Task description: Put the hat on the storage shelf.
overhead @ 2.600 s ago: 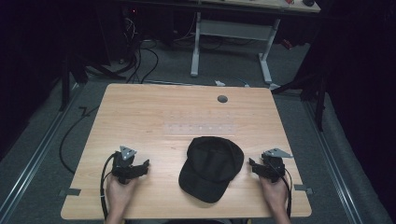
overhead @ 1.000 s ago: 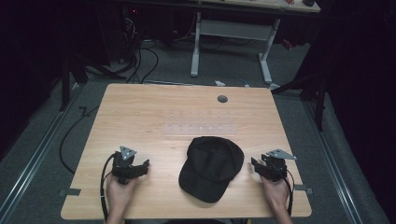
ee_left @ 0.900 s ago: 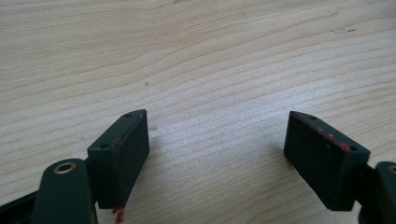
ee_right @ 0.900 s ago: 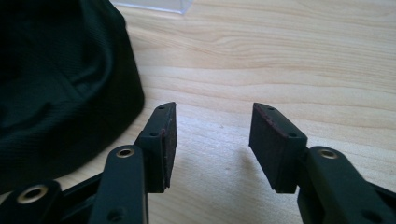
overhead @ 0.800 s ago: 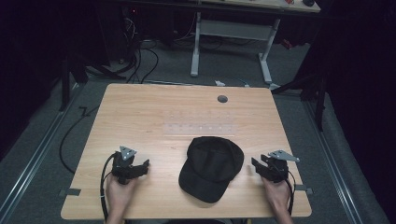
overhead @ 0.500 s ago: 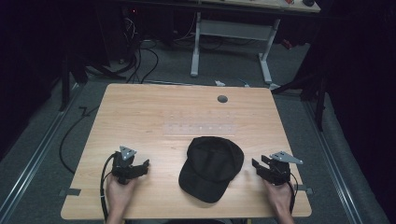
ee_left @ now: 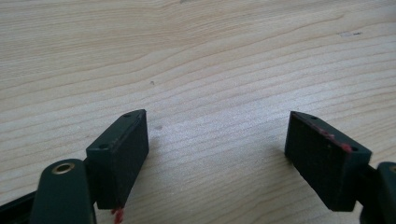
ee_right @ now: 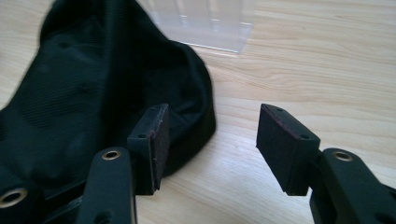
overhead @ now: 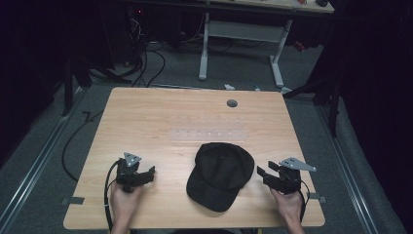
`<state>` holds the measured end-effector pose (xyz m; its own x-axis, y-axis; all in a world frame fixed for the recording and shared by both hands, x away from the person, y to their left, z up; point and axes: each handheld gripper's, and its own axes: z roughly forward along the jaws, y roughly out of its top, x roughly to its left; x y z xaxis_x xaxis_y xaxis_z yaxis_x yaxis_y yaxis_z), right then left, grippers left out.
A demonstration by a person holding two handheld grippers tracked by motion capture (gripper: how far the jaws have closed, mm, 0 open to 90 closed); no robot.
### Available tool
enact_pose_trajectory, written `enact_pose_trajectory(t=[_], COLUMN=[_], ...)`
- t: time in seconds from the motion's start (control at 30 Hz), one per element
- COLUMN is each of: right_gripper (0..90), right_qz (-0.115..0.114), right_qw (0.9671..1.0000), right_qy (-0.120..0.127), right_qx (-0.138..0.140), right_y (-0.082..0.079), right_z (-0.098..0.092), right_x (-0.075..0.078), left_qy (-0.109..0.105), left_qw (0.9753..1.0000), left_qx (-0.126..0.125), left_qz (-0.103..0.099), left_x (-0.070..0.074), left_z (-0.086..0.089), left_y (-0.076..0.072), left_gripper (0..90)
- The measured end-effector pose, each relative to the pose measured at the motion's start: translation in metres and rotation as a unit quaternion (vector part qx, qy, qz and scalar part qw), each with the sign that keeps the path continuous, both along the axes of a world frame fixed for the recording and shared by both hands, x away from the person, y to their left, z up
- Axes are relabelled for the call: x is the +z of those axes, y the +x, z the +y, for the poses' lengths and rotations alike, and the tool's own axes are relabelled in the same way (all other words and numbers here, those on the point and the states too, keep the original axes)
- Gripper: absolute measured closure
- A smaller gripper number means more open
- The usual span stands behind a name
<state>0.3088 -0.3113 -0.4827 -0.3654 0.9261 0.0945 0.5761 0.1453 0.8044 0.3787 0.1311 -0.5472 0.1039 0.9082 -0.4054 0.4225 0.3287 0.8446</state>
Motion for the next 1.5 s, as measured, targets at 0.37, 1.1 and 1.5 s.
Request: enact_pose_trajectory(t=[0.37,1.1,1.5], right_gripper=[42.8,56.7,61.2], right_qz=[-0.01,0.013,0.015], right_qw=[0.9993,0.9979,0.9987], right_qy=[0.0,-0.008,-0.007], right_qx=[0.037,0.064,0.048], right_y=[0.001,0.031,0.041], right_z=[0.019,0.055,0.061], right_x=[0.018,0.015,0.011], left_qy=[0.001,0.004,0.005], left_qw=[1.0,1.0,1.0], left_qx=[0.0,0.0,0.0], left_qz=[0.0,-0.001,0.0], left_x=[0.0,0.0,0.0], left_z=[0.0,-0.001,0.0], left_y=[0.0,0.0,0.0], left_gripper=[21.9,21.8,21.8])
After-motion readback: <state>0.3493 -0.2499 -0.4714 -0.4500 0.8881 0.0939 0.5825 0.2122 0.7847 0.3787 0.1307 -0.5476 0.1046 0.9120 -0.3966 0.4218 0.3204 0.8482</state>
